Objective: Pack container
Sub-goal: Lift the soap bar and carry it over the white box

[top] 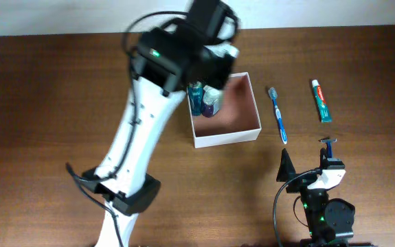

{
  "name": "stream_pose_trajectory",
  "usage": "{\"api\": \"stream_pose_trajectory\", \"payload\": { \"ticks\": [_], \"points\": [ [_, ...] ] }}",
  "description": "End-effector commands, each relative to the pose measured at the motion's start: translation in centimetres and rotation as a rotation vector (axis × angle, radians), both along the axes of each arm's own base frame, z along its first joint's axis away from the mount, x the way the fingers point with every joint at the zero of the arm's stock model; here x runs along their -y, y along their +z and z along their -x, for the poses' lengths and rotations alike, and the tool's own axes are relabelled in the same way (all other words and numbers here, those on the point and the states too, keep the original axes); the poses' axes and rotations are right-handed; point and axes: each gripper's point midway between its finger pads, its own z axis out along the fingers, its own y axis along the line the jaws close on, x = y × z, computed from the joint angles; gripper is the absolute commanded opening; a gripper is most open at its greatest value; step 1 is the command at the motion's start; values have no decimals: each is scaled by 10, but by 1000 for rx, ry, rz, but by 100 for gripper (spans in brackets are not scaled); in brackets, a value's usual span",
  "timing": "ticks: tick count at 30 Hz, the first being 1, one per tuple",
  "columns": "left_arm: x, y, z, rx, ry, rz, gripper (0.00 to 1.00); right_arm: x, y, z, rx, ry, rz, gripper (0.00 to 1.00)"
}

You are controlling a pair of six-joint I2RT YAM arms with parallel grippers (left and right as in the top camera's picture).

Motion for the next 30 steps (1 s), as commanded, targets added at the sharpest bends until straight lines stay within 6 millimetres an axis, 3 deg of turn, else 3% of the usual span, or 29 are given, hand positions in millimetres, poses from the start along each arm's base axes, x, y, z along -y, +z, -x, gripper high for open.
{"api": "stream_pose_trajectory", "payload": {
  "ticks": [1, 4, 6, 12, 18, 30],
  "points": [
    [17, -5, 5, 78, -130, -107, 11, -2, -2, 0, -3, 8, 3, 98],
    [33, -23, 8, 63, -192, -146, 11, -2, -2, 0, -3, 8, 3, 98],
    [42, -45, 4, 32, -222, -183, 11, -2, -2, 0, -3, 8, 3, 98],
    [55, -106, -8, -54, -278, -274, 11, -2, -2, 0, -3, 8, 3, 98],
    [65, -151, -15, -117, -293, -319, 12, -2, -2, 0, -3, 8, 3, 98],
    [64, -193, -12, -206, -303, -375, 19, -2, -2, 0, -3, 8, 3, 98]
  ]
}}
